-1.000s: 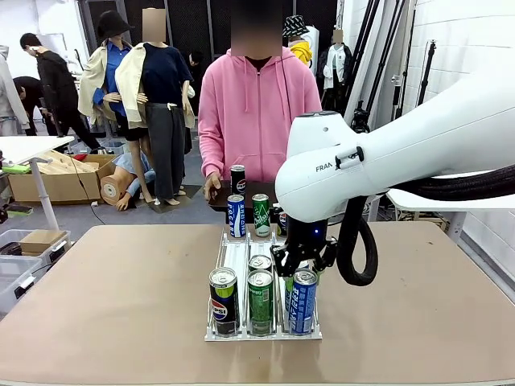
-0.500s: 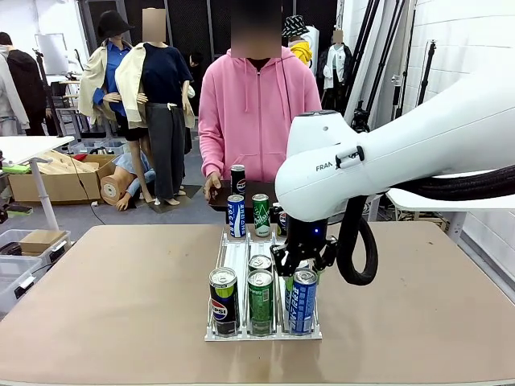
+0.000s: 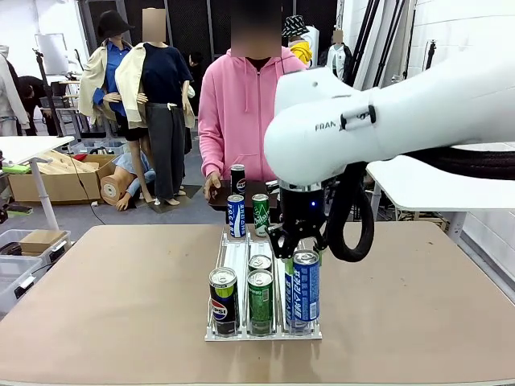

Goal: Retrieve and hand over the desired beverage to the person.
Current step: Pick up another can of the same type that the person held from the Automatic Can Dispenser.

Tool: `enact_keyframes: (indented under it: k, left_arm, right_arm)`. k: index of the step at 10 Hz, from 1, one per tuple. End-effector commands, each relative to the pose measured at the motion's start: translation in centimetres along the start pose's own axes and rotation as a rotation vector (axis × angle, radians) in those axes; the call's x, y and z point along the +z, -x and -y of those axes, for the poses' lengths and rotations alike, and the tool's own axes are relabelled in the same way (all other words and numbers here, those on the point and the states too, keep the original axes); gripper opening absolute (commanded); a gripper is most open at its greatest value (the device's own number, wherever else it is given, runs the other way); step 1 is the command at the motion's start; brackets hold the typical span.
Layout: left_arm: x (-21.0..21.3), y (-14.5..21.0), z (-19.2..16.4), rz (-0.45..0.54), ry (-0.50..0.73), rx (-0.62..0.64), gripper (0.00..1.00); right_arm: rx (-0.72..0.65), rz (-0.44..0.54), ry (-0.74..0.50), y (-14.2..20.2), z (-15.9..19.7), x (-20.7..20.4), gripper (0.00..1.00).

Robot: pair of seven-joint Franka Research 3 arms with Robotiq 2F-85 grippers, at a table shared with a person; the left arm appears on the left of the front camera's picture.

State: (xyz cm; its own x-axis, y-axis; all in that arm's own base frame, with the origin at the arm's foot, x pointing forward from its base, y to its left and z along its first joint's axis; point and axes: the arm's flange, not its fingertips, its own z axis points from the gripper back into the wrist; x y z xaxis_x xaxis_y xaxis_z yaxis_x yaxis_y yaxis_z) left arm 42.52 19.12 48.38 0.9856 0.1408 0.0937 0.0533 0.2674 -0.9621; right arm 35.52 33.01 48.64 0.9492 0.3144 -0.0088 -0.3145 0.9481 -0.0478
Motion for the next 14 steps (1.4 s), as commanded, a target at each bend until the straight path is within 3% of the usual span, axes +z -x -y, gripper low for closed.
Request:
enact_keyframes:
  k: [1, 8, 11, 14]
  left_arm:
    - [0.2, 0.1, 0.2, 0.004, 0.000, -0.004, 1.00]
    - [0.2, 0.1, 0.2, 0.004, 0.000, -0.004, 1.00]
    - [0.2, 0.1, 0.2, 0.004, 0.000, -0.004, 1.00]
    - [0.2, 0.1, 0.2, 0.004, 0.000, -0.004, 1.00]
  right_arm:
    - [-0.018, -0.006, 0.035, 0.1, -0.3, 1.9, 0.00]
    - [0.027, 0.101, 0.107, 2.9, -0.6, 9.4, 0.00]
    - [0.048, 0.092, 0.086, 3.1, 2.2, 10.1, 0.00]
    - [0.077, 0.113, 0.063, 5.1, 7.9, 11.5, 0.00]
